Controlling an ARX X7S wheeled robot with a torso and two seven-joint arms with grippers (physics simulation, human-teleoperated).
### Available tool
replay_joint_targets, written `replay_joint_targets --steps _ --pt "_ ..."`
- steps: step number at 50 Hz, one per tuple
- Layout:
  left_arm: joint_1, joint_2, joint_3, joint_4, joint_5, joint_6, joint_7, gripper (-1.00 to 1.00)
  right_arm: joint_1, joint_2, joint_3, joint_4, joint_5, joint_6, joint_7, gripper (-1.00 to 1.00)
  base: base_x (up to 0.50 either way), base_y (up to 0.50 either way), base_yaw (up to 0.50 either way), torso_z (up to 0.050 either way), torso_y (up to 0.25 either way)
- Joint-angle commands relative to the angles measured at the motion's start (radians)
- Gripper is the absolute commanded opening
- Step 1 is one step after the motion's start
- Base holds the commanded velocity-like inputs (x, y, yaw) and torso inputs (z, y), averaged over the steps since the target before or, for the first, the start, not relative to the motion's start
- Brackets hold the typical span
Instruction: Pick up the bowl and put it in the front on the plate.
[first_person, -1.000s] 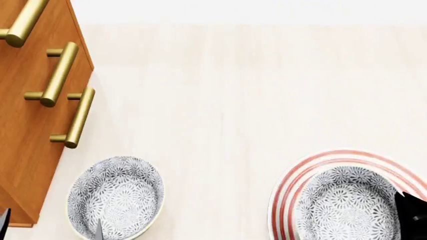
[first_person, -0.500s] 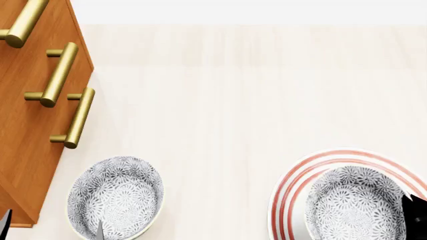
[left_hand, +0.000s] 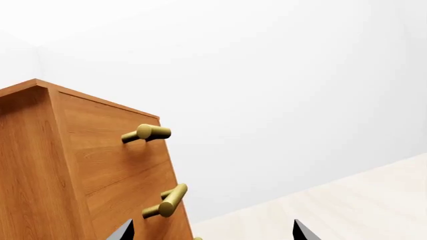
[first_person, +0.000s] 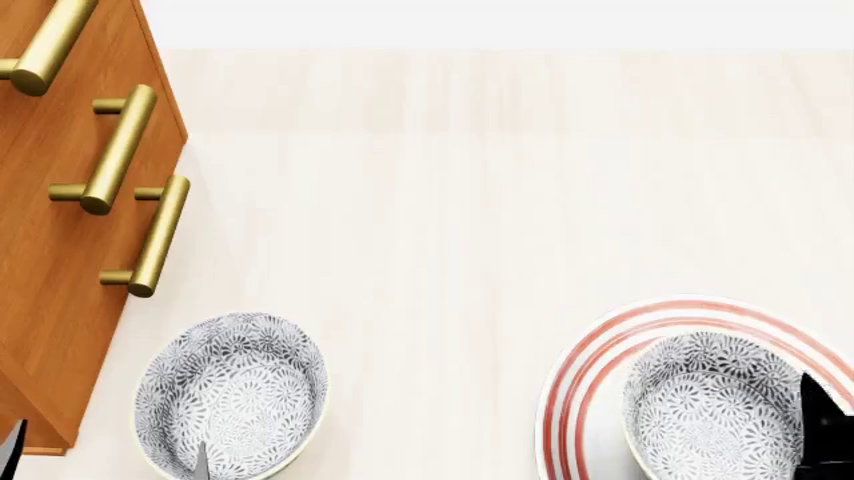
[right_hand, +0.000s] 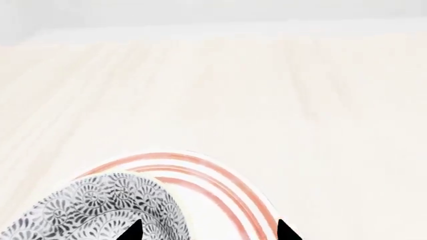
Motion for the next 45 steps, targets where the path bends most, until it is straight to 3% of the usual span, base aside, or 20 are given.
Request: replay_joint_targets --steps 1,13,21,26,28,30,37,45 --pt "0.002 0.016 -0.016 0.009 0.017 0.02 0.017 1.0 -0.01 0.047 0.136 0.016 0.027 -0.013 0.028 1.0 0.0 0.0 0.0 0.0 0.0" --pt "-0.002 0.005 -0.038 0.054 0.015 -0.009 0.017 1.0 -0.055 0.053 0.336 -0.064 0.127 -0.094 0.017 1.0 0.0 0.0 0.0 0.0 0.0" --pt "-0.001 -0.015 -0.087 0.135 0.019 -0.062 0.016 1.0 0.138 -0.134 0.44 -0.236 0.138 -0.283 0.277 1.0 0.0 0.0 0.0 0.0 0.0" --pt "-0.001 -0.025 -0.117 0.169 0.017 -0.085 0.01 1.0 0.109 -0.216 0.471 -0.354 0.103 -0.365 0.295 1.0 0.0 0.0 0.0 0.0 0.0" --pt "0.007 -0.038 -0.152 0.224 0.023 -0.111 0.004 1.0 0.083 -0.3 0.466 -0.454 -0.046 -0.46 0.314 1.0 0.0 0.0 0.0 0.0 0.0" --pt "0.01 -0.043 -0.168 0.256 0.024 -0.123 0.002 1.0 0.072 -0.339 0.467 -0.487 -0.042 -0.5 0.29 1.0 0.0 0.0 0.0 0.0 0.0" --pt "0.03 -0.067 -0.224 0.352 0.027 -0.155 -0.004 1.0 -0.005 -0.545 0.426 -0.549 -0.307 -0.696 0.245 1.0 0.0 0.0 0.0 0.0 0.0" --pt "0.08 -0.079 -0.257 0.385 0.076 -0.129 -0.053 1.0 -0.059 -0.636 0.393 -0.544 -0.406 -0.803 0.19 1.0 0.0 0.0 0.0 0.0 0.0"
